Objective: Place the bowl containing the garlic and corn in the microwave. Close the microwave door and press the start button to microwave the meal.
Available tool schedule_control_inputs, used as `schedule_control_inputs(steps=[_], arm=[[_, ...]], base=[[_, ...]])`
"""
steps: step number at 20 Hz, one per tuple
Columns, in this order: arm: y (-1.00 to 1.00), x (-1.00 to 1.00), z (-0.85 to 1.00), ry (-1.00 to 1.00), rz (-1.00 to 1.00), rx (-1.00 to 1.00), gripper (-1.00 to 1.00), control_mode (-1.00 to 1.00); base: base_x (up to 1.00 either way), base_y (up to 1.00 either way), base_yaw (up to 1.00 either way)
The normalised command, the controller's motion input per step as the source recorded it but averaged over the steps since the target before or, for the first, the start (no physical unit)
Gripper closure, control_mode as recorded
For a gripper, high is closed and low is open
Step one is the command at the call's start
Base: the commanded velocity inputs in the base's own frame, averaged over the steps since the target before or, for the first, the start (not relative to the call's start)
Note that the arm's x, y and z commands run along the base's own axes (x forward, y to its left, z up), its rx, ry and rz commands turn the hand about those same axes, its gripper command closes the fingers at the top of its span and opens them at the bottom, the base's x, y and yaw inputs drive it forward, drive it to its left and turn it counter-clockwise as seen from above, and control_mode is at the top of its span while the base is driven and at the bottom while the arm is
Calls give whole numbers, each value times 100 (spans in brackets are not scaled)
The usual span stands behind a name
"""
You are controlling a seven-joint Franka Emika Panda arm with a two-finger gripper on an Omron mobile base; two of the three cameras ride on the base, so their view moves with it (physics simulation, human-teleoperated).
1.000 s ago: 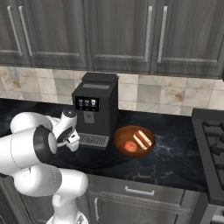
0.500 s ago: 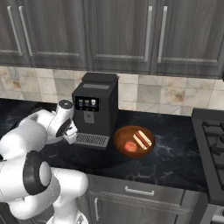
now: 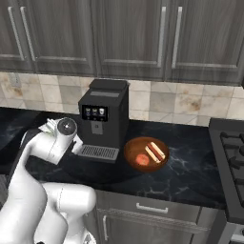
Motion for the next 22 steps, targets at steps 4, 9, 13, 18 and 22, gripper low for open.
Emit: schedule_control_inputs(steps=[4, 9, 13, 18, 22], arm=[[-48, -78, 94, -5, 8, 4, 100, -100], [-90, -65, 74, 0, 0, 7, 100, -100], [-100, -78, 37, -7, 0, 22, 100, -100], [-82, -66, 28, -6, 1, 25, 100, -100], [-24, -3, 14, 0, 0, 2, 100, -100]], base=[[0, 0, 0], [0, 0, 0], [0, 0, 0], [0, 0, 0], [0, 0, 0]])
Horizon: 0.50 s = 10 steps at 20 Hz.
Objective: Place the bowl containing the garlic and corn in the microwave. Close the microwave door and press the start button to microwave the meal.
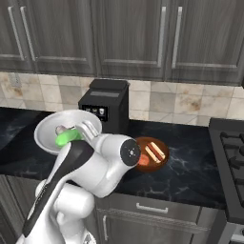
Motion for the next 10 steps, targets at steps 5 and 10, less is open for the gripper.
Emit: schedule_control_inputs(steps=[5, 10], arm=[[0, 0, 0, 0, 0, 0, 100, 100], [0, 0, 0, 0, 0, 0, 100, 100]], base=[[0, 0, 0], [-41, -10, 0]])
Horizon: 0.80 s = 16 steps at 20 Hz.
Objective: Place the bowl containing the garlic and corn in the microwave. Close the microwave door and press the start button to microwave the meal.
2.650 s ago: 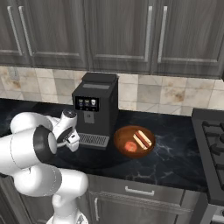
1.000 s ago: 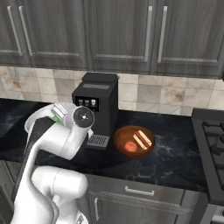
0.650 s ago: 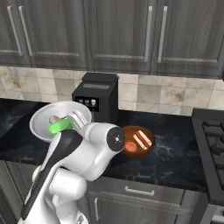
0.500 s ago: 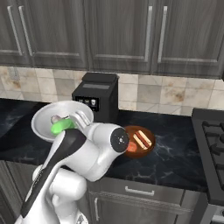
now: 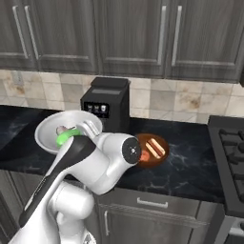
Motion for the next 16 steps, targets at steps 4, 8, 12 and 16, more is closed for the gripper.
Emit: schedule_control_inputs(steps=[4, 8, 12, 16], arm=[[0, 0, 0, 0, 0, 0, 100, 100], [0, 0, 0, 0, 0, 0, 100, 100], [0, 0, 0, 0, 0, 0, 100, 100], [0, 0, 0, 0, 0, 0, 100, 100]], base=[[-92, 0, 0], [-80, -31, -22], [-37, -61, -55], [-1, -67, -61]])
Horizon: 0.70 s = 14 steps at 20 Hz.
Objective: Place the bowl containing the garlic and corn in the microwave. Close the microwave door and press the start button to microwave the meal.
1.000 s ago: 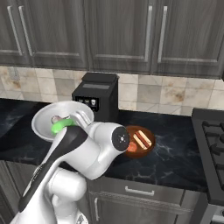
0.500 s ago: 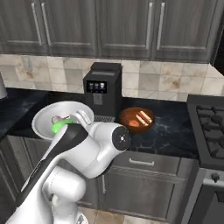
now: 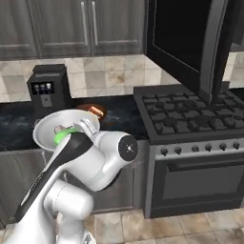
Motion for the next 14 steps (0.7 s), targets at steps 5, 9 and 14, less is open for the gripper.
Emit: schedule_control_inputs(steps=[5, 9, 14], arm=[[0, 0, 0, 0, 0, 0, 100, 100], [0, 0, 0, 0, 0, 0, 100, 100], [0, 0, 0, 0, 0, 0, 100, 100]], base=[[0, -83, -56], [0, -92, -51], [3, -92, -44]])
